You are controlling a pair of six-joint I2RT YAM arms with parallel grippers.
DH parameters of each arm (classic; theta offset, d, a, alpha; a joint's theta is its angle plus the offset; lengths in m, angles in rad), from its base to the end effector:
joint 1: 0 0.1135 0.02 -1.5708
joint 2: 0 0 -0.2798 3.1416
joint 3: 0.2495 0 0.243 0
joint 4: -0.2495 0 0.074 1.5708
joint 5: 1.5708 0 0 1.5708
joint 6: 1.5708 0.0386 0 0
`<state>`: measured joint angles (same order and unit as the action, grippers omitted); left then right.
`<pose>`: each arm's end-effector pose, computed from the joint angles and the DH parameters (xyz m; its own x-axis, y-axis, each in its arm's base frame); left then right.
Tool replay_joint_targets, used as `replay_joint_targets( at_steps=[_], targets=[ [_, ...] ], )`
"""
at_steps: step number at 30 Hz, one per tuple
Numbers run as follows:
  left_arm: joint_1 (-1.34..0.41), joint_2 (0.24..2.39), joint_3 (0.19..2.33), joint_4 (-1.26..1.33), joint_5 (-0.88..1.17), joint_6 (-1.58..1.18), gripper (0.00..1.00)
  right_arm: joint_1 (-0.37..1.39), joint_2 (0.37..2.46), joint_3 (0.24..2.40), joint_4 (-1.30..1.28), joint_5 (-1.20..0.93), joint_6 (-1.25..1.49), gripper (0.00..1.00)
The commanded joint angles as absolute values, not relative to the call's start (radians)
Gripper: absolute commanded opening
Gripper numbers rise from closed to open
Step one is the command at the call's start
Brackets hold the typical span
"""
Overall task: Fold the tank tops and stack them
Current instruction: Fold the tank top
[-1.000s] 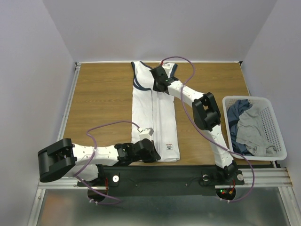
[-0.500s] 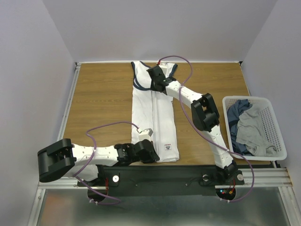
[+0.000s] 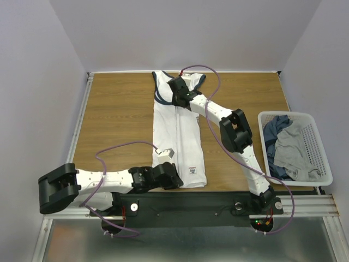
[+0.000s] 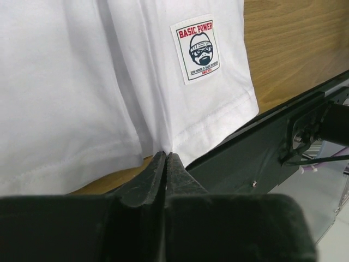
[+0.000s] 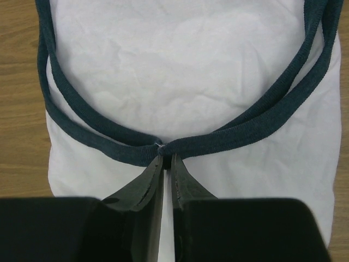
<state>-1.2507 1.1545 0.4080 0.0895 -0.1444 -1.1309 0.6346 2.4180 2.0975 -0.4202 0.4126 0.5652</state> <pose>0.0711 -0.1969 0.1850 -0.8993 -0.1327 -0.4167 0.2109 0.7032 -0.6790 0.4543 0.3153 0.2077 -0.6221 0.1512 -0.7682 0.0337 0.9854 0.1667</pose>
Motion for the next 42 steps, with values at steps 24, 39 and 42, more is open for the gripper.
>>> replay_joint_targets(
  at_steps=[24, 39, 42],
  targets=[
    [-1.050, 0.746, 0.442, -0.371, -0.482, -1.287, 0.71, 0.650, 1.757, 1.368, -0.356, 0.322, 0.630, 0.66],
    [-0.946, 0.778, 0.382, -0.476, -0.269, -1.261, 0.67, 0.782, 1.108, 0.612, -0.374, 0.109, 0.831, 0.64],
    [-0.943, 0.775, 0.387, -0.495, -0.238, -1.281, 0.68, 0.802, 1.080, 0.581, -0.409, 0.074, 0.844, 0.64]
  ],
)
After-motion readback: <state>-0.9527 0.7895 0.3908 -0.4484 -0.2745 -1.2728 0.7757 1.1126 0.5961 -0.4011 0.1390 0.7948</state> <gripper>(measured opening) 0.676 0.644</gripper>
